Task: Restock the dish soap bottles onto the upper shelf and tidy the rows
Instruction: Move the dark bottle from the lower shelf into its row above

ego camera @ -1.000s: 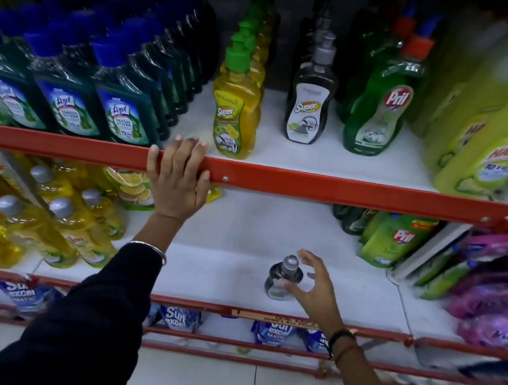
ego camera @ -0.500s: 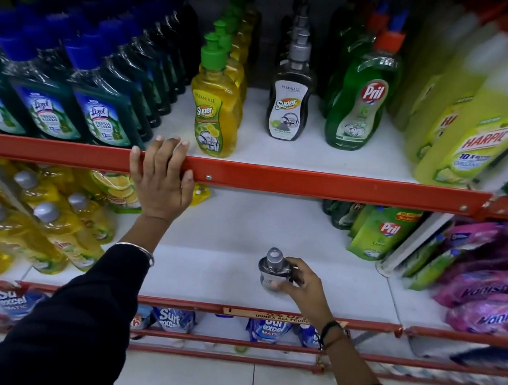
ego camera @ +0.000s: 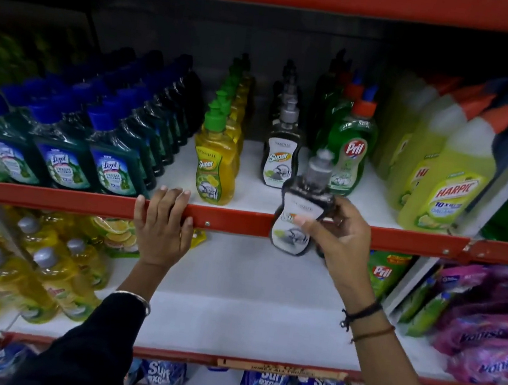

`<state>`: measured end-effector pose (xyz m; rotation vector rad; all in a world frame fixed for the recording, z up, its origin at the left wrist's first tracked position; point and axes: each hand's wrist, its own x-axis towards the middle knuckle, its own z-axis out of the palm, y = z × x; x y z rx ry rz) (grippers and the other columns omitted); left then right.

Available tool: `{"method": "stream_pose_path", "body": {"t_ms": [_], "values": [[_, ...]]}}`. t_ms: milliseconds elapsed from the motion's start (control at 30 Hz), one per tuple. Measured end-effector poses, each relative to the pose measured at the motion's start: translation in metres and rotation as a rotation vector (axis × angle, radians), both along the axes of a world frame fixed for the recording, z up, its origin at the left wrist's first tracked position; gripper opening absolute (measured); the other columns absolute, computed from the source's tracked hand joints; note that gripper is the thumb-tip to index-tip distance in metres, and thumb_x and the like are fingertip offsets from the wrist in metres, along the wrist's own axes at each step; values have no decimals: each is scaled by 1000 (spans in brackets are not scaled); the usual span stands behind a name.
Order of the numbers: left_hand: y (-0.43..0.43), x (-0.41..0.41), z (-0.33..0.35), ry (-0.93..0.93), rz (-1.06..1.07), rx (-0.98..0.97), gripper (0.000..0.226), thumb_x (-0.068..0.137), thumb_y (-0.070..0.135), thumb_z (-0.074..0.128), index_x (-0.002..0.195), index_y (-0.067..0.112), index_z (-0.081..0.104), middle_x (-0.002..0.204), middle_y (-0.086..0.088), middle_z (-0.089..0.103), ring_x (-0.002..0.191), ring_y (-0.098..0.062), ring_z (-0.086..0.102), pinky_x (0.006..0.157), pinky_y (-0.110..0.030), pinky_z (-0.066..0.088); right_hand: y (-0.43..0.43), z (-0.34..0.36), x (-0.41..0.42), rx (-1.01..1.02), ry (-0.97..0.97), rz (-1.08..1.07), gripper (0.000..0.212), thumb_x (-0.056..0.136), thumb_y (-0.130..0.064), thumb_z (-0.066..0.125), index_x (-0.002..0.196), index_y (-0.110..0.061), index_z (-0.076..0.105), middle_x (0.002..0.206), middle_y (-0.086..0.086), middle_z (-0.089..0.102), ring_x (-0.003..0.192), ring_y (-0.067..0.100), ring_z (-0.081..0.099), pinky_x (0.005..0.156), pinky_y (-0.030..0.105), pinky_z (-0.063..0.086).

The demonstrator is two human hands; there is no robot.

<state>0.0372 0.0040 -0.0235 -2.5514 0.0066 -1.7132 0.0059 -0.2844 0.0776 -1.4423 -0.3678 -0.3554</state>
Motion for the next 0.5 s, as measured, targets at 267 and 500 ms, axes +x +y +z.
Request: {"method": "stream_pose_path", "body": {"t_ms": [267, 500], "values": [[1, 1, 0, 8, 8, 3, 44, 97, 36, 31, 131, 12, 48, 128, -6, 49, 126, -27, 41, 115, -45, 15, 21, 38, 41, 28, -99, -151, 35, 72, -11, 79, 105, -9, 65, 89, -4, 70, 75, -3, 63, 69, 16, 50], [1, 2, -1, 1, -9, -9, 44, 98, 36, 29, 130, 13, 47, 128, -6, 48, 127, -27, 39, 115, -45, 14, 32, 21, 79, -194, -18, -108, 38, 68, -18, 82, 102, -21, 65, 93, -8, 71, 85, 3, 68, 79, 23, 55]]}}
